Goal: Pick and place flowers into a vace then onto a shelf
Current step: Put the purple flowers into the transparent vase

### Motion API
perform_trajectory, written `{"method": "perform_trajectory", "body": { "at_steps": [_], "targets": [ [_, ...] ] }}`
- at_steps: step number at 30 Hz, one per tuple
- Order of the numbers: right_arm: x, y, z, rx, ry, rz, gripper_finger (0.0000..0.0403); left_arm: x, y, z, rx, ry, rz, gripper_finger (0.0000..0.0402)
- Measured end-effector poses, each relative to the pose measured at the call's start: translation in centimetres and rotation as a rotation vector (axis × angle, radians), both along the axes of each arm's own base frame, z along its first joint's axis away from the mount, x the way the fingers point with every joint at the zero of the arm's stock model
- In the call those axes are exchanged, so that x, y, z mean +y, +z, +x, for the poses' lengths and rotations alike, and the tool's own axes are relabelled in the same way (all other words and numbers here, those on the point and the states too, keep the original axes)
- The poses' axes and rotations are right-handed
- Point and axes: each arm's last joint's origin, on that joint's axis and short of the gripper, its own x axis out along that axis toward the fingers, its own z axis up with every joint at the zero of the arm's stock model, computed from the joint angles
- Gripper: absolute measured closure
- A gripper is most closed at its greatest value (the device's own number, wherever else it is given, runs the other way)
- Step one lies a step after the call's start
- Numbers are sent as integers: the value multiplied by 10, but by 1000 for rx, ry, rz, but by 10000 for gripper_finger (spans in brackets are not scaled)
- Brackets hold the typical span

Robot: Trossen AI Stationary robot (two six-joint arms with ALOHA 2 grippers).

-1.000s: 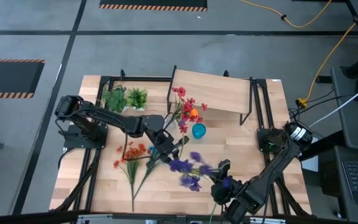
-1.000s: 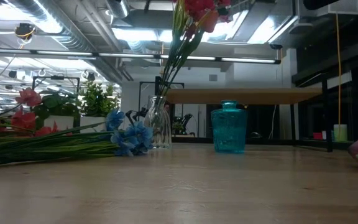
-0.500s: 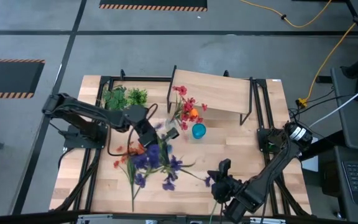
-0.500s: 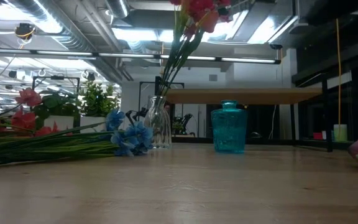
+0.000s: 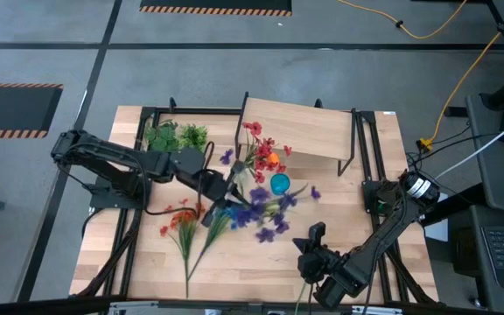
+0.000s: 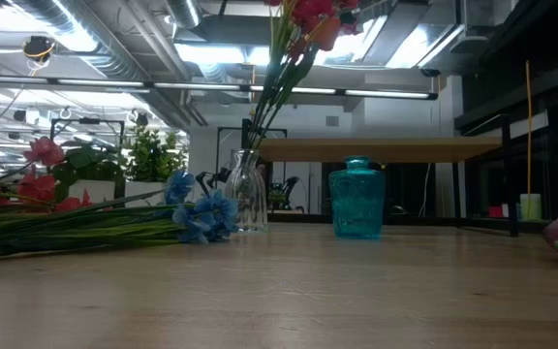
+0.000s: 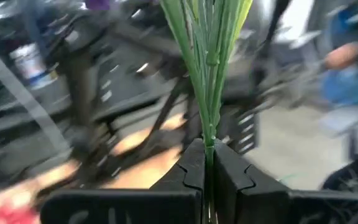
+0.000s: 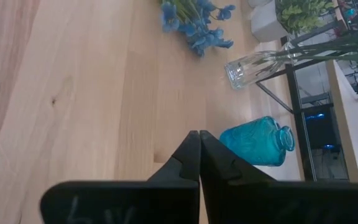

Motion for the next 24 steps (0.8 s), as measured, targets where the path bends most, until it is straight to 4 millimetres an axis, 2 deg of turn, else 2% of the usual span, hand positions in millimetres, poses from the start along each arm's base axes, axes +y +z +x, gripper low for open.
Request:
{"method": "perform_trajectory", "body": {
  "at_steps": [10,13,18,24],
  "targets": [
    [1,1,1,-32,-4,1,402,6,0,1,1,94,15,398],
    [1,0,1,-38,-9,8,402,11,-7,2,-30,104,8,398],
    [-4,-16,-8,-36,-29,3,402,25,-21,-5,-73,136,-29,398],
    [-9,-36,-13,-93,-76,64,402,41,-36,-25,-158,187,-77,398]
  ]
}}
